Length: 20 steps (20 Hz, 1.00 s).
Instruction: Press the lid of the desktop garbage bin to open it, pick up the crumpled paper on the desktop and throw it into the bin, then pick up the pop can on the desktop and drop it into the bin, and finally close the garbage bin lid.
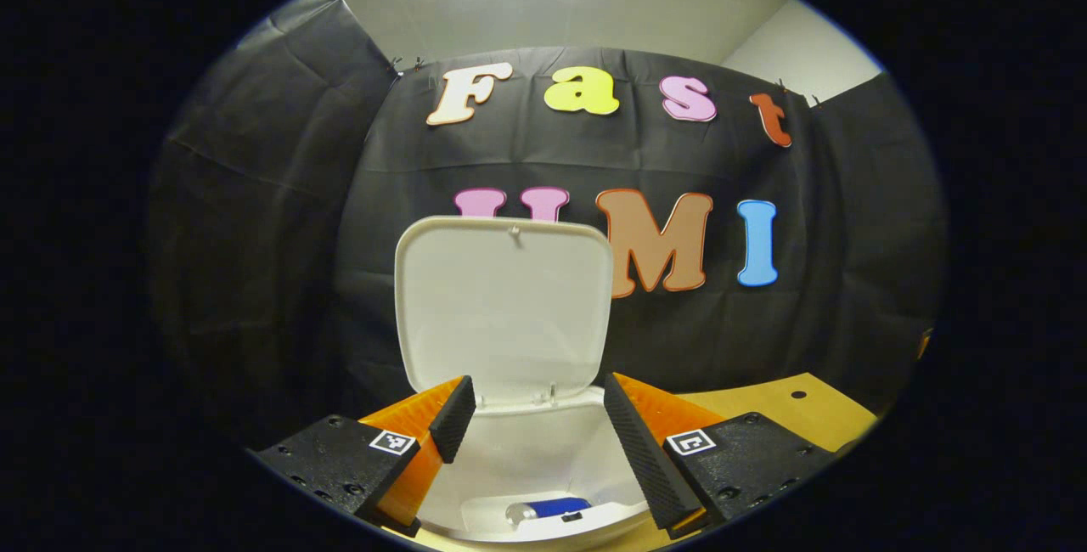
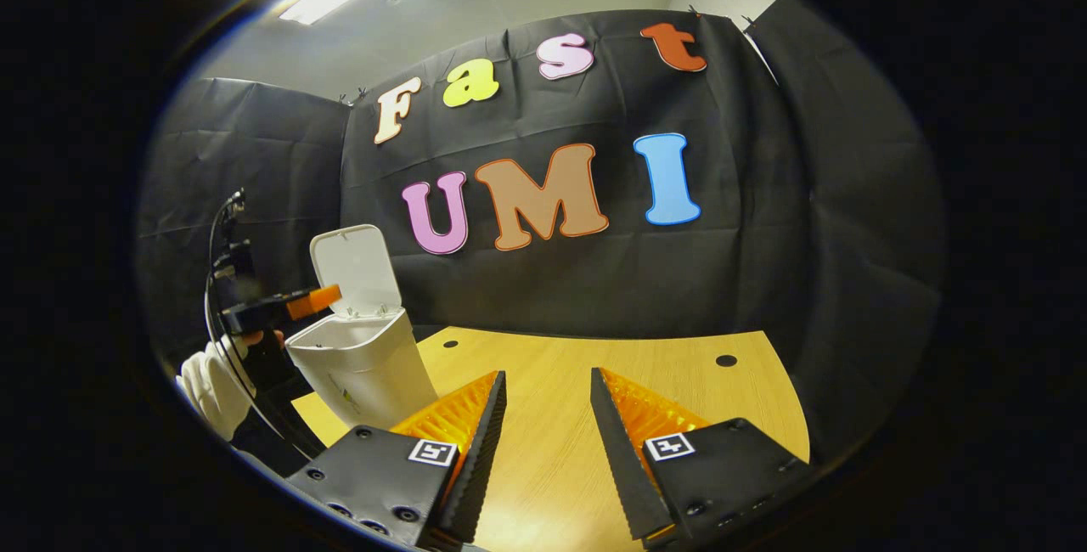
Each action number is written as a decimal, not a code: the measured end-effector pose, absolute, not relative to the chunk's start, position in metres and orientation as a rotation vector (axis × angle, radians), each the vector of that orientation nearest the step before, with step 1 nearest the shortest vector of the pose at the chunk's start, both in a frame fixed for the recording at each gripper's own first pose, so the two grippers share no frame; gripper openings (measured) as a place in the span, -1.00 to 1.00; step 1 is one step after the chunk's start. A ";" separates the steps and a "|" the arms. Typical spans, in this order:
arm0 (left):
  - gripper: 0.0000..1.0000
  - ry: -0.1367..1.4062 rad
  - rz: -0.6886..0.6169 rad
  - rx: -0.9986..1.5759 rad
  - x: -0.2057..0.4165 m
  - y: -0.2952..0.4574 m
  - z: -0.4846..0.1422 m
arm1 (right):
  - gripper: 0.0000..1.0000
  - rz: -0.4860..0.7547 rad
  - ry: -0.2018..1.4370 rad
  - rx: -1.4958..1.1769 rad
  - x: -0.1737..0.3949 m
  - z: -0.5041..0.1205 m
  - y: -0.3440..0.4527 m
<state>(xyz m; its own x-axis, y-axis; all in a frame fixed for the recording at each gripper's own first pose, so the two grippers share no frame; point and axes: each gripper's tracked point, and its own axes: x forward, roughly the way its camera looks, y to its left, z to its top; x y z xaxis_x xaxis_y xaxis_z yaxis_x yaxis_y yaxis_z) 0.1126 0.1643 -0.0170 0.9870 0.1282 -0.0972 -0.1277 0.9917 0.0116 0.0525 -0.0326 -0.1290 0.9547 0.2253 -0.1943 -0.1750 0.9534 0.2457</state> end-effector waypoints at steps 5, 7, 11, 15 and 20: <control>0.80 0.011 0.134 0.022 0.134 0.173 0.053 | 0.31 0.241 0.233 0.187 0.052 -0.131 -0.025; 0.82 -0.005 0.156 0.048 0.146 0.184 0.076 | 0.31 0.240 0.236 0.163 0.051 -0.134 -0.027; 0.77 -0.045 0.186 0.031 0.179 0.197 0.110 | 0.31 0.236 0.253 0.171 0.045 -0.142 -0.031; 0.81 0.021 0.237 0.025 0.214 0.214 0.091 | 0.31 0.226 0.249 0.177 0.041 -0.141 -0.035; 0.77 0.083 0.298 0.048 0.227 0.229 0.064 | 0.31 0.210 0.264 0.194 0.035 -0.145 -0.040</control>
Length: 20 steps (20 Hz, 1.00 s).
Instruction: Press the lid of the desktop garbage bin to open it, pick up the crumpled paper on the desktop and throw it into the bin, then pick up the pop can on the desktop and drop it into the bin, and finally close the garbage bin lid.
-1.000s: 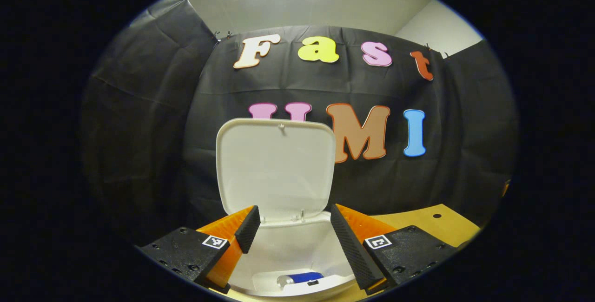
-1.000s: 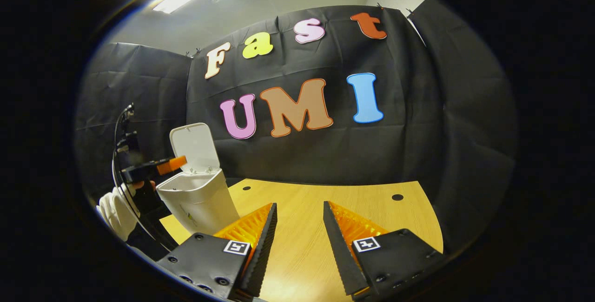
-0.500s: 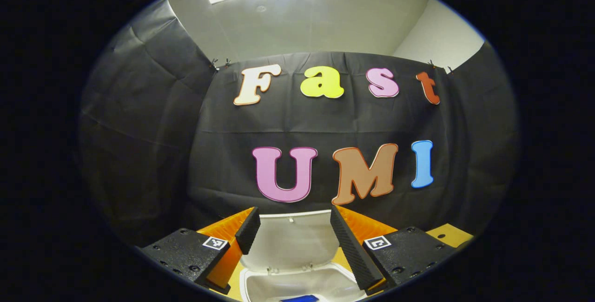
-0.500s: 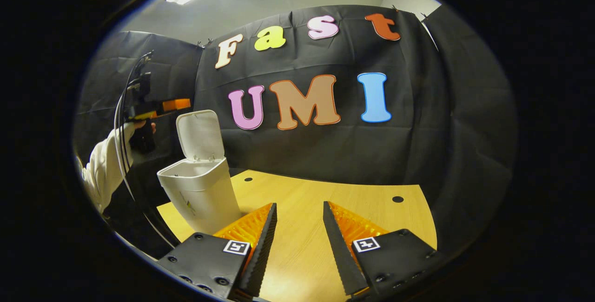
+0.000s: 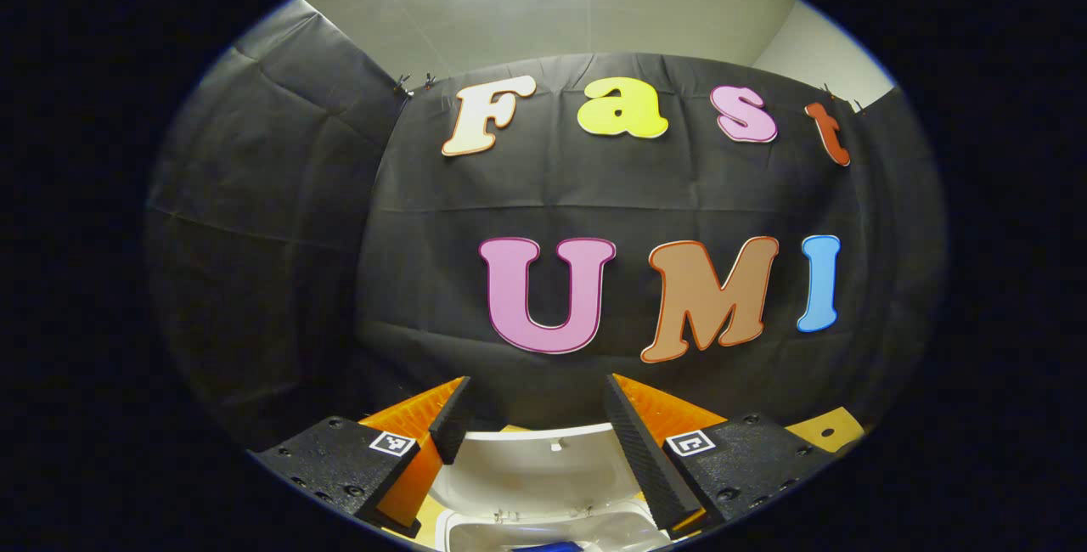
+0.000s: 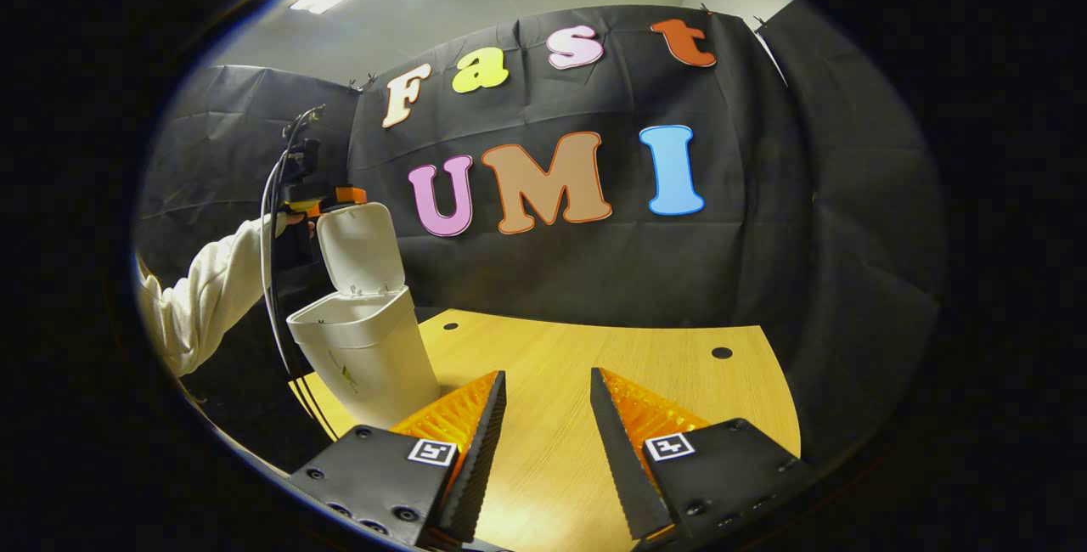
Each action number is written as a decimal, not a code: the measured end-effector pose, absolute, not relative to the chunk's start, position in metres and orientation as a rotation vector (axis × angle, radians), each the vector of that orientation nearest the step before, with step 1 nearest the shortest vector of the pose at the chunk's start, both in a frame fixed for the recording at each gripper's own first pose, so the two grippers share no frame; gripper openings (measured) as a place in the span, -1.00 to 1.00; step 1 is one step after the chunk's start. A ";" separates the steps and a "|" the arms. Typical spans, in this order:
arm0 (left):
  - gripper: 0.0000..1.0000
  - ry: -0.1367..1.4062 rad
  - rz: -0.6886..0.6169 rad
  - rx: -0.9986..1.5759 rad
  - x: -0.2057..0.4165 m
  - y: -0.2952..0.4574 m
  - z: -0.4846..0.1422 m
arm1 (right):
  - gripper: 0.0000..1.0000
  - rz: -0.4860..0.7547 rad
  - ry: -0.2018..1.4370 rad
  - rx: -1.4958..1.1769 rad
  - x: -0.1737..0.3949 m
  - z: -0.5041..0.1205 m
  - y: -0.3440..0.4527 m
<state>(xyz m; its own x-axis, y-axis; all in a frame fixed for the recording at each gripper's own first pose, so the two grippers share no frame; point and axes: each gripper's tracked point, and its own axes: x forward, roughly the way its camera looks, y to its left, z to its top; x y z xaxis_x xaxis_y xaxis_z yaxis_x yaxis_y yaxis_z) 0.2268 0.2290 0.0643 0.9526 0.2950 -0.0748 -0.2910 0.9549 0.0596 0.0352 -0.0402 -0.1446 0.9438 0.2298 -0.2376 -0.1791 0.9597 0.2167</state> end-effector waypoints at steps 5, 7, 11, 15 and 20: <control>0.83 0.068 0.277 0.079 0.218 0.219 0.062 | 0.31 0.214 0.282 0.204 0.035 -0.148 -0.035; 0.77 0.051 0.262 0.082 0.205 0.211 0.061 | 0.32 0.228 0.278 0.199 0.038 -0.146 -0.030; 0.82 0.034 0.228 0.071 0.178 0.198 0.058 | 0.32 0.260 0.278 0.195 0.043 -0.145 -0.017; 0.77 0.022 0.204 0.089 0.145 0.182 0.046 | 0.32 0.276 0.281 0.184 0.046 -0.146 -0.011; 0.80 -0.017 0.223 0.134 0.106 0.166 0.019 | 0.32 0.292 0.301 0.169 0.045 -0.151 -0.003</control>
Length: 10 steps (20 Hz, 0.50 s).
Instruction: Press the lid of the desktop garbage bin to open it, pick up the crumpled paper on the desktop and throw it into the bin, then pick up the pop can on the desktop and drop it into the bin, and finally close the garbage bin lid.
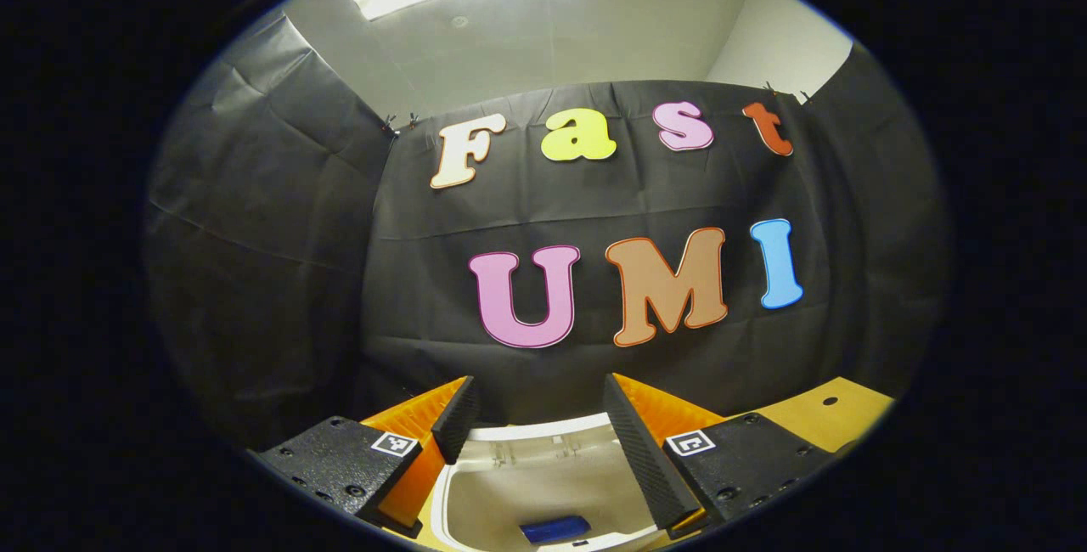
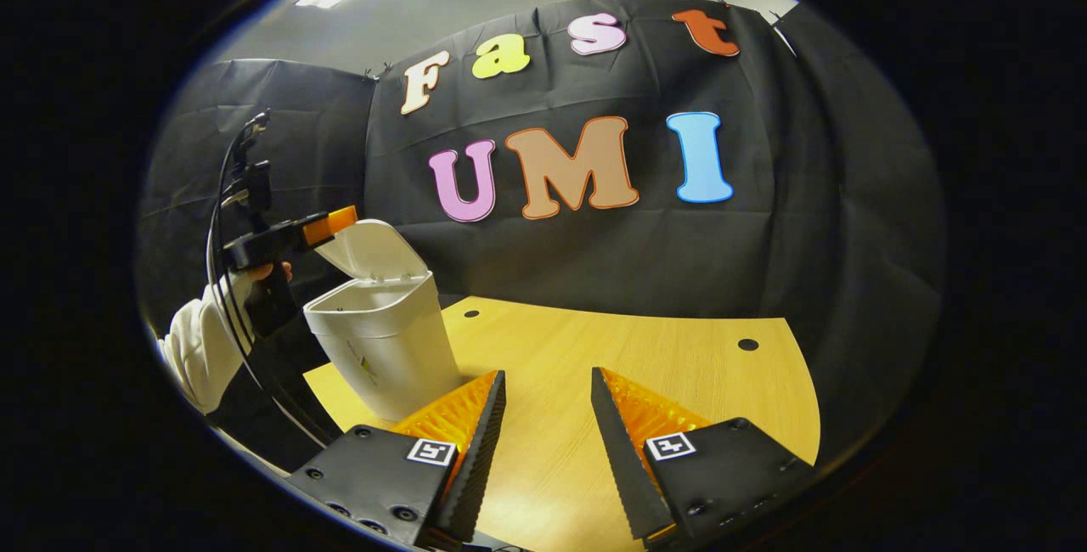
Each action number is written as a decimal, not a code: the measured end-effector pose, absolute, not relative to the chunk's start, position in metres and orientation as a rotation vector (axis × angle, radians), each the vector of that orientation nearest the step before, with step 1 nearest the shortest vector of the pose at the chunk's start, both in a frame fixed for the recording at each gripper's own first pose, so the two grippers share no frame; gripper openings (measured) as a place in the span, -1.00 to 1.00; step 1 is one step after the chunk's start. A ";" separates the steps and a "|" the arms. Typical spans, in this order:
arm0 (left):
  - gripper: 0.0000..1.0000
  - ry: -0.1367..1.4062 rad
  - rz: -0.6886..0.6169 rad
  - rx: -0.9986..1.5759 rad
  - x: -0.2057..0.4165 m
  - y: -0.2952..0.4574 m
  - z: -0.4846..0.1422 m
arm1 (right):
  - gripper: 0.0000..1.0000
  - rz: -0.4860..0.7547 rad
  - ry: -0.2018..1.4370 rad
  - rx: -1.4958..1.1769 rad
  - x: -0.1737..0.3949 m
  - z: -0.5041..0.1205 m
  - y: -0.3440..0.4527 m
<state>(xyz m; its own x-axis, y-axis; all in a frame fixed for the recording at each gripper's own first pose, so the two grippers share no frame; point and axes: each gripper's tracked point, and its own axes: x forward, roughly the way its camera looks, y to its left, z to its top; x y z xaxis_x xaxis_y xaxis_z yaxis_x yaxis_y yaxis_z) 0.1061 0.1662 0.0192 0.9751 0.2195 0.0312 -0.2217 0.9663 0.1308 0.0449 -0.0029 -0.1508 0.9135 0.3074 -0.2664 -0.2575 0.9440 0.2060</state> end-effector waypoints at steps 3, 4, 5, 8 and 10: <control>0.82 -0.031 0.252 0.127 0.088 0.161 0.001 | 0.32 0.301 0.311 0.166 0.045 -0.153 0.002; 0.77 -0.032 0.264 0.138 0.083 0.159 -0.005 | 0.32 0.306 0.314 0.163 0.046 -0.153 0.004; 0.79 -0.034 0.273 0.146 0.079 0.158 -0.011 | 0.32 0.312 0.315 0.159 0.045 -0.153 0.006; 0.79 -0.027 0.303 0.147 0.070 0.154 -0.029 | 0.32 0.331 0.324 0.151 0.045 -0.155 0.014; 0.85 -0.008 0.326 0.128 0.065 0.155 -0.044 | 0.32 0.340 0.333 0.150 0.045 -0.158 0.017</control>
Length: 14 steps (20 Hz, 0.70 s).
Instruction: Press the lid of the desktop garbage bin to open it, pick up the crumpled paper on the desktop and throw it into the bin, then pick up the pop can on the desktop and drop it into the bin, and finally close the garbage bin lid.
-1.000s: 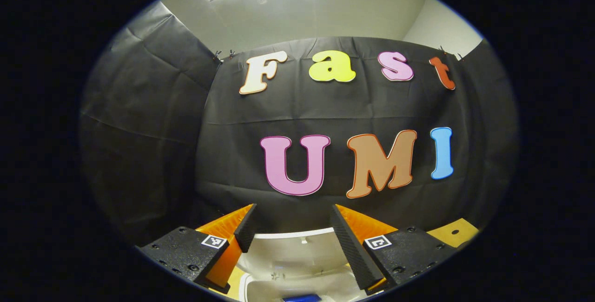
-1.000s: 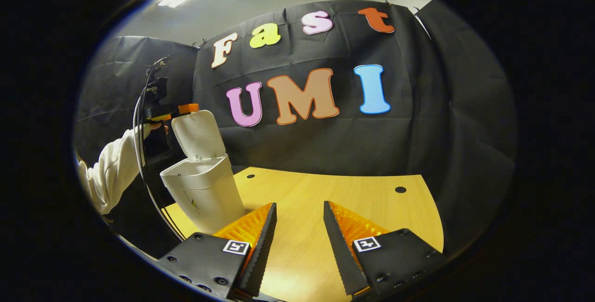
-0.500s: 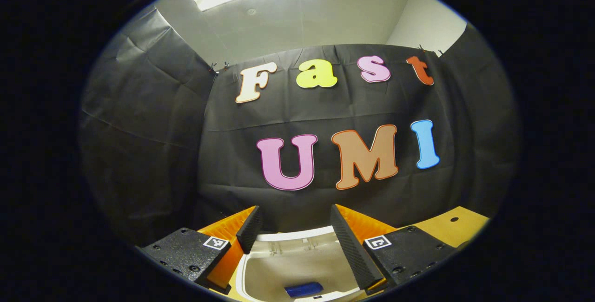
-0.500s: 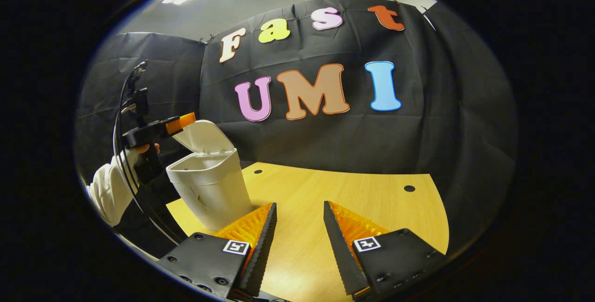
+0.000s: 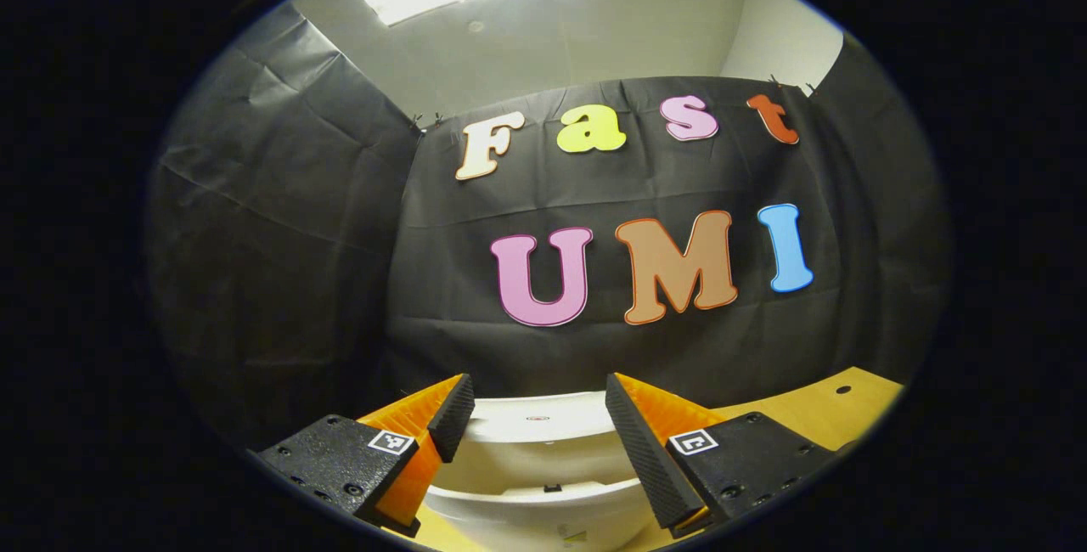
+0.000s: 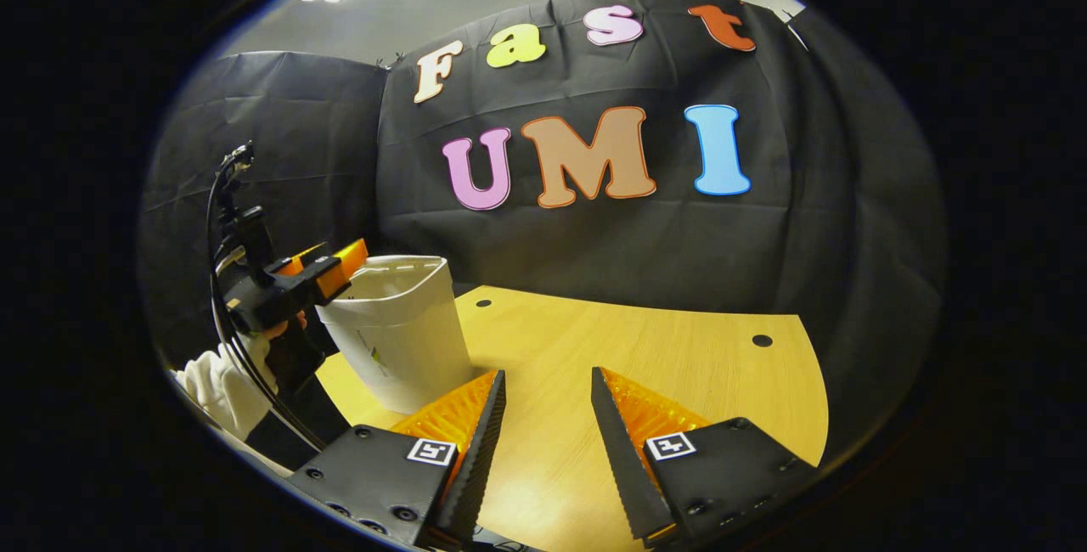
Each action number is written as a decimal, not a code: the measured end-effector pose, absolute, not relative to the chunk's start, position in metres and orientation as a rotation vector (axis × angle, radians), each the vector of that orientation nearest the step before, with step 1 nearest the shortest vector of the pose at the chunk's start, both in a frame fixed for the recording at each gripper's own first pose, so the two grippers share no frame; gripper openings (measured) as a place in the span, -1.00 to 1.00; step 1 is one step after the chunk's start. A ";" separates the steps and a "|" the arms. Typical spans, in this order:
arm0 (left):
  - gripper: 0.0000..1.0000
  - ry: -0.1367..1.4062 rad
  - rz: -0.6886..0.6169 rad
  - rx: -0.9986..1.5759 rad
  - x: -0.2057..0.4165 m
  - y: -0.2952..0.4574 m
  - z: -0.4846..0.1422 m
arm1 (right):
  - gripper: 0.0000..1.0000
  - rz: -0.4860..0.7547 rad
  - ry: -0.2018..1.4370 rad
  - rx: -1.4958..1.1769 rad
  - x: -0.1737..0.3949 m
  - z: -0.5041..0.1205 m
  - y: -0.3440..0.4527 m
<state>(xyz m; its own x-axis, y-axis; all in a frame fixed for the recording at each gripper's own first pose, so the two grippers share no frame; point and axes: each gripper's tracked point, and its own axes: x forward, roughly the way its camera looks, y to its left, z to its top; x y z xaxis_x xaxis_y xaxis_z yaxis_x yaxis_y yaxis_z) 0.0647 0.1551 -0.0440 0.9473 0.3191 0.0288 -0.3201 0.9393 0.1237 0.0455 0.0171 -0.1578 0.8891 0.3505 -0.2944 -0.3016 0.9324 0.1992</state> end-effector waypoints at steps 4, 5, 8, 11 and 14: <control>0.87 0.071 0.353 0.072 0.056 0.158 -0.082 | 0.33 0.353 0.347 0.140 0.045 -0.162 0.021; 0.87 0.059 0.359 0.086 0.053 0.158 -0.081 | 0.33 0.353 0.352 0.138 0.044 -0.163 0.021; 0.83 0.021 0.392 0.129 0.053 0.162 -0.076 | 0.33 0.354 0.372 0.153 0.041 -0.169 0.021; 0.83 -0.002 0.410 0.103 0.050 0.161 -0.079 | 0.33 0.347 0.386 0.157 0.037 -0.173 0.020; 0.84 -0.023 0.411 0.097 0.048 0.160 -0.078 | 0.33 0.340 0.400 0.155 0.035 -0.177 0.019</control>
